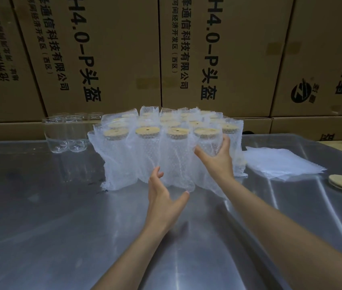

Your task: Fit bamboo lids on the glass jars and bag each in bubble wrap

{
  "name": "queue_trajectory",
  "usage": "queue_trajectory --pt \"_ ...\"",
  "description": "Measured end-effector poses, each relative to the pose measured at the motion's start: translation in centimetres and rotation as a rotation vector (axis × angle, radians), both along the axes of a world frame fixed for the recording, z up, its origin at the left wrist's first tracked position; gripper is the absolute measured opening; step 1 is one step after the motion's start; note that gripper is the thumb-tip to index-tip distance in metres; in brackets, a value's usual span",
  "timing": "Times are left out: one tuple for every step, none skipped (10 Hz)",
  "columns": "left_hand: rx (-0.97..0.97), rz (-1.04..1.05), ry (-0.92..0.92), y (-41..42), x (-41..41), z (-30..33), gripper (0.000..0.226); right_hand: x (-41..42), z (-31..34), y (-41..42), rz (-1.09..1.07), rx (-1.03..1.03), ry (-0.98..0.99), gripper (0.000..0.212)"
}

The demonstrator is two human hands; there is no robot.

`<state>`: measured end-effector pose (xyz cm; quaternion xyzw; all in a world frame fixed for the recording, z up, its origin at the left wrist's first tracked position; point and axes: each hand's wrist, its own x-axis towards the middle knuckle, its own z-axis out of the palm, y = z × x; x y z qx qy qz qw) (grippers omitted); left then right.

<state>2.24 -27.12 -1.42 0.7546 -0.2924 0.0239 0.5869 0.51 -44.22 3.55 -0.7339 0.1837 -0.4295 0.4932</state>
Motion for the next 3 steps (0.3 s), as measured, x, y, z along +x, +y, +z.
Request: queue_trajectory --pt "-0.009 0.005 0.006 0.0 0.1 0.0 0.093 -0.6 -0.5 0.3 0.024 0.035 0.016 0.108" --pt "-0.018 0.009 0.046 0.3 -0.1 0.4 0.092 -1.6 -1.1 1.2 0.001 0.090 -0.024 0.112" --pt "-0.049 0.032 0.074 0.4 -0.3 0.7 0.091 -2.7 -2.6 2.1 -0.079 0.172 -0.089 0.110"
